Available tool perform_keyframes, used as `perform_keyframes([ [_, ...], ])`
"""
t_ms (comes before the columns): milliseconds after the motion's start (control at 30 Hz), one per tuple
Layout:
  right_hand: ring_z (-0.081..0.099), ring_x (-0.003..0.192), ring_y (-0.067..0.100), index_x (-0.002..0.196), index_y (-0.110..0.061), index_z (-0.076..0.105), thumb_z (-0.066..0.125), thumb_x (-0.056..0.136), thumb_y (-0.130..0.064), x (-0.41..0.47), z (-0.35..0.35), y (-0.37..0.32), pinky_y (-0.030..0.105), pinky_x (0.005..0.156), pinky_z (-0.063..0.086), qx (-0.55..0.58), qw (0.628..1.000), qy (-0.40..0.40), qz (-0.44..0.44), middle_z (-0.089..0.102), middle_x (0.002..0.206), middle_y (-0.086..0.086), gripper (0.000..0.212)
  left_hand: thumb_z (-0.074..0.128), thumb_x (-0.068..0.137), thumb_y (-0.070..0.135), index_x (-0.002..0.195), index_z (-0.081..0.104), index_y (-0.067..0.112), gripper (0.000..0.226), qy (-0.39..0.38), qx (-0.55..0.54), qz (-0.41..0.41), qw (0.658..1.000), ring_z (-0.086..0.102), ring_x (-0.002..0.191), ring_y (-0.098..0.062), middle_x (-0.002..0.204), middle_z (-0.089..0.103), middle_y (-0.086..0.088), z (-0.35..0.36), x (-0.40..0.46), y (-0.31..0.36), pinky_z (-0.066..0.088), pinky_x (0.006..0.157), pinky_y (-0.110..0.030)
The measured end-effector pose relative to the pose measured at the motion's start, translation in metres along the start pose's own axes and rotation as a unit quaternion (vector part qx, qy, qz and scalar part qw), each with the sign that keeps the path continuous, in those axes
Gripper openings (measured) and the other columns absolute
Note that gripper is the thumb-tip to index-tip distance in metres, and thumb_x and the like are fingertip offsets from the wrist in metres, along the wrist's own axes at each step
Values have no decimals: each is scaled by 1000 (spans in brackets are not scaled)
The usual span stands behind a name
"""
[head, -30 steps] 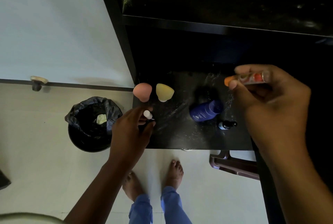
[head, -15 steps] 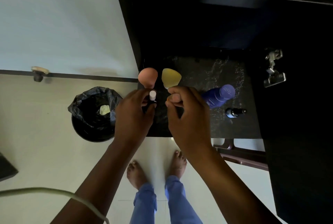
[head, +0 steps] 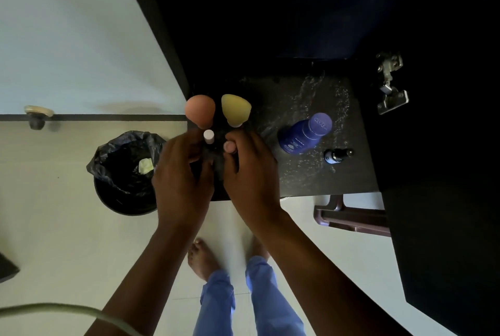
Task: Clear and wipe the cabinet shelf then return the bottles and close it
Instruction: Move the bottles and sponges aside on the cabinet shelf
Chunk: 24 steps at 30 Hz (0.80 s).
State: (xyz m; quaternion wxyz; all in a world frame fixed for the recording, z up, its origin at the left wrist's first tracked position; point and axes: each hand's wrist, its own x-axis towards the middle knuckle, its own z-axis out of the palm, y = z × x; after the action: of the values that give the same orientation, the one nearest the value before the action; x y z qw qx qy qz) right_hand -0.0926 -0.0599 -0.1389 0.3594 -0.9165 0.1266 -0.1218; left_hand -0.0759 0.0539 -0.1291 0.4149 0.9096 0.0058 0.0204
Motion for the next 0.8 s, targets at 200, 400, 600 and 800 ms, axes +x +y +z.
perform_keyframes([
  [200,59,127,31,144,-9,53,68,91,-4,-11,-6,-3,43,102,55,13,998,-49,35,61,139,12,56,83,82,2,111,48,15,47,47,-16,-133,990,61,76,-2,87,57,5,-5,-56,-9,55,72,-32],
  [400,52,138,20,152,-15,46,67,94,-8,-48,-41,16,25,111,46,36,995,-52,78,51,152,7,63,85,82,8,95,53,28,40,-51,0,-44,998,62,72,-9,80,60,10,1,-93,8,53,62,-40],
  [600,69,84,16,105,-27,64,70,92,-10,-81,-76,59,41,73,59,70,975,68,201,67,100,-4,23,64,97,33,124,67,28,28,-127,-44,77,988,70,86,0,119,69,11,28,-92,37,56,70,-20],
  [800,65,79,24,114,-27,52,78,88,-10,-56,-87,71,47,68,58,158,923,171,307,58,99,1,41,80,93,23,162,27,6,89,-108,-102,74,986,64,111,4,164,32,-13,72,-69,68,56,85,-14],
])
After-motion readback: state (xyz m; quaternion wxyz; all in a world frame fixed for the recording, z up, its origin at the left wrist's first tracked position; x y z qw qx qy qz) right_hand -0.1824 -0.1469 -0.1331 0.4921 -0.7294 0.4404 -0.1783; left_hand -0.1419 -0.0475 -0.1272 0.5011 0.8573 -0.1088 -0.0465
